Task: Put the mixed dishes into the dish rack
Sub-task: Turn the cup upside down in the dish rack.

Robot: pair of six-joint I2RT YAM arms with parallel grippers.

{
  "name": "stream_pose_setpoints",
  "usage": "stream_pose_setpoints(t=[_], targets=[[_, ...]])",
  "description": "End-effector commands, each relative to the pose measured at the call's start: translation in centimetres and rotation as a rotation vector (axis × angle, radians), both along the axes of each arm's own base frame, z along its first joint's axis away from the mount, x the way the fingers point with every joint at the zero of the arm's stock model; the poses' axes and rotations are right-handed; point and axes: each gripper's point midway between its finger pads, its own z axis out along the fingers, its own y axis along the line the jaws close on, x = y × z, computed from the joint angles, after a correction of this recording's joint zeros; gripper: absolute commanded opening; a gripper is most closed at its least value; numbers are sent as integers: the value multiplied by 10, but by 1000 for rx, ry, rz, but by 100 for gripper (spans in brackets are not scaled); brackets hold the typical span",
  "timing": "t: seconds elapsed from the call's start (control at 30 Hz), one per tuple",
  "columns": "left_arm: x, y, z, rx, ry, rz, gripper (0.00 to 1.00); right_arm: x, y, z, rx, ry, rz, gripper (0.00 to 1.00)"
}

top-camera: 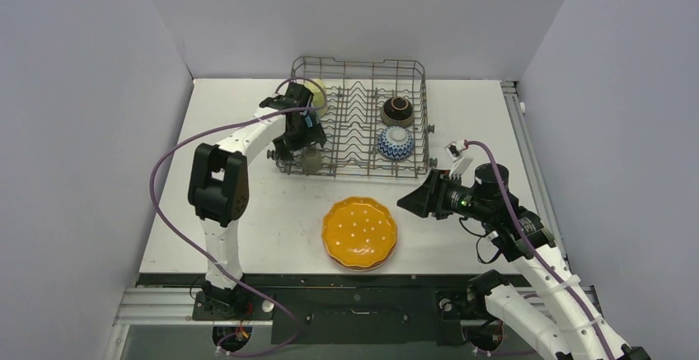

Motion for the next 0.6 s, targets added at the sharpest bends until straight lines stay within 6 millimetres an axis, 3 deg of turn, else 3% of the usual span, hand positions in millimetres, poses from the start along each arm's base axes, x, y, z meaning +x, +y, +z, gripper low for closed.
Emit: stream_pose_setpoints(t=[0.0,0.33,0.57], targets=[[-6,18,17,45,-10,9,96,2,-1,9,15,-39,-7,49],[-9,19,34,49,-44,-19,96,2,-3,11,12,-42,-15,49],[-9,15,63,27,-112,-51,96,3,-5,12,2,-48,-27,49]])
